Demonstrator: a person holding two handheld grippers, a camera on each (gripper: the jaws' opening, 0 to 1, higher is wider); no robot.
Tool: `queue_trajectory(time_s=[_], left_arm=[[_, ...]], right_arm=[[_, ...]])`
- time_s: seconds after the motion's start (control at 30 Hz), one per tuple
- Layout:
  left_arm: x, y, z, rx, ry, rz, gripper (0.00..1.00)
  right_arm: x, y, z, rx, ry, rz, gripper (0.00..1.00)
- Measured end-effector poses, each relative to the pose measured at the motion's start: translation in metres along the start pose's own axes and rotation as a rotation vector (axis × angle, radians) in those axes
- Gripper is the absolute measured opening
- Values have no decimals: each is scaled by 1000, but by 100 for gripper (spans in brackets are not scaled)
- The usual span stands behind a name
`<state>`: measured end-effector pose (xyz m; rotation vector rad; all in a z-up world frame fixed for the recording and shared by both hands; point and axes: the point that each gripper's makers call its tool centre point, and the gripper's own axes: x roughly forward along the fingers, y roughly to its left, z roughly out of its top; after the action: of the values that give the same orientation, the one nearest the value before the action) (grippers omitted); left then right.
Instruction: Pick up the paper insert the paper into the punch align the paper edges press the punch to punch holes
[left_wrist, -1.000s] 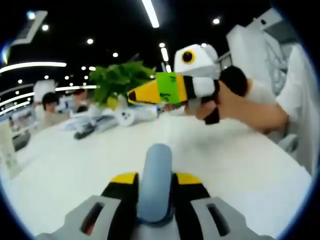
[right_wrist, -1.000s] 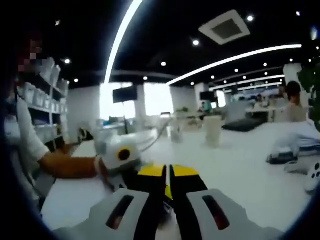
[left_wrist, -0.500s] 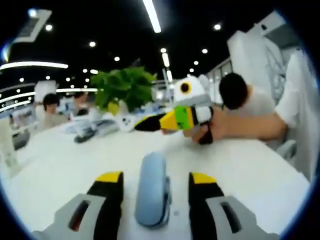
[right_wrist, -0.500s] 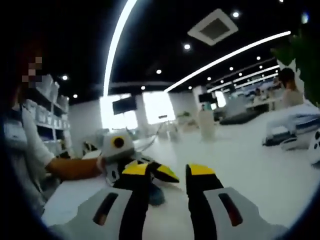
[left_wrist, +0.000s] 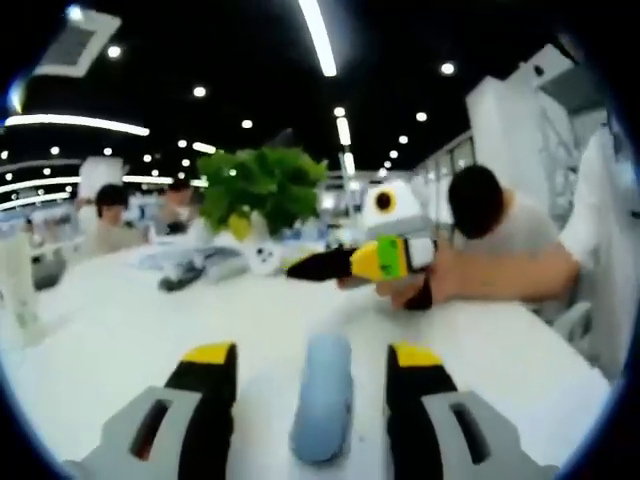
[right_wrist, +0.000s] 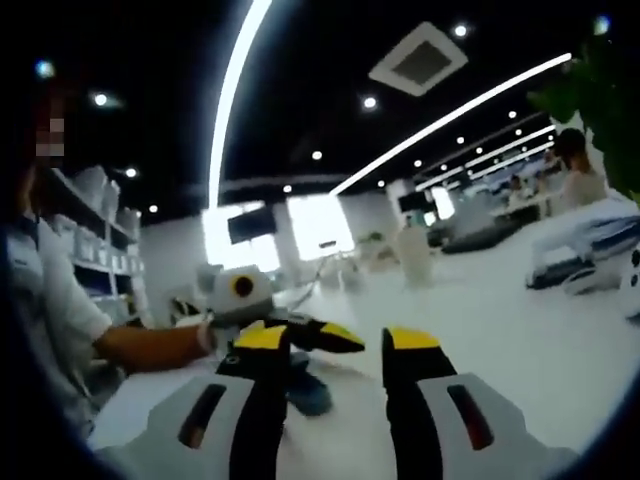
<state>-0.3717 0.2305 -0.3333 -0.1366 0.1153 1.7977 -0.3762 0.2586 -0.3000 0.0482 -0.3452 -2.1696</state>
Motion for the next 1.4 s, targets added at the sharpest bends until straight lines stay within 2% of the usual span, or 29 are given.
queue_trajectory(time_s=[0.1, 0.2, 0.27, 0.37, 0.43, 0.53, 0.63, 0.83, 0.97, 1.03, 1.2, 1.4], left_arm=[[-5, 9, 9, -19, -11, 24, 61], [-18, 5, 11, -14, 24, 35, 61], [-34, -2, 11, -12, 35, 34, 60], [-65, -7, 9, -17, 40, 68, 58], [-86, -14, 6, -42, 24, 88, 58], [-111, -27, -5, -68, 18, 107, 57], [-128, -34, -29, -62, 88, 132, 55], [-134, -40, -53, -82, 117, 131, 52], [-132, -40, -45, -70, 84, 141, 52], [-131, -40, -52, -58, 113, 146, 52], [-133, -37, -54, -42, 125, 169, 50], [-132, -38, -58, -35, 145, 179, 50]], right_arm=[[-1, -1, 2, 12, -10, -8, 44], [-2, -2, 4, 16, -19, -10, 44], [-2, -1, 3, 5, -17, -13, 44], [-1, 1, 1, -18, -2, -10, 44], [1, 3, -4, -38, 25, -5, 43], [3, 4, -10, -59, 53, 2, 41], [2, 6, -14, -71, 74, 9, 42], [1, 13, -32, -156, 178, 26, 45], [-1, 17, -45, -190, 242, 27, 52], [-2, 17, -48, -208, 264, 20, 53], [-3, 22, -56, -238, 311, 41, 47], [-4, 22, -56, -242, 313, 58, 45]])
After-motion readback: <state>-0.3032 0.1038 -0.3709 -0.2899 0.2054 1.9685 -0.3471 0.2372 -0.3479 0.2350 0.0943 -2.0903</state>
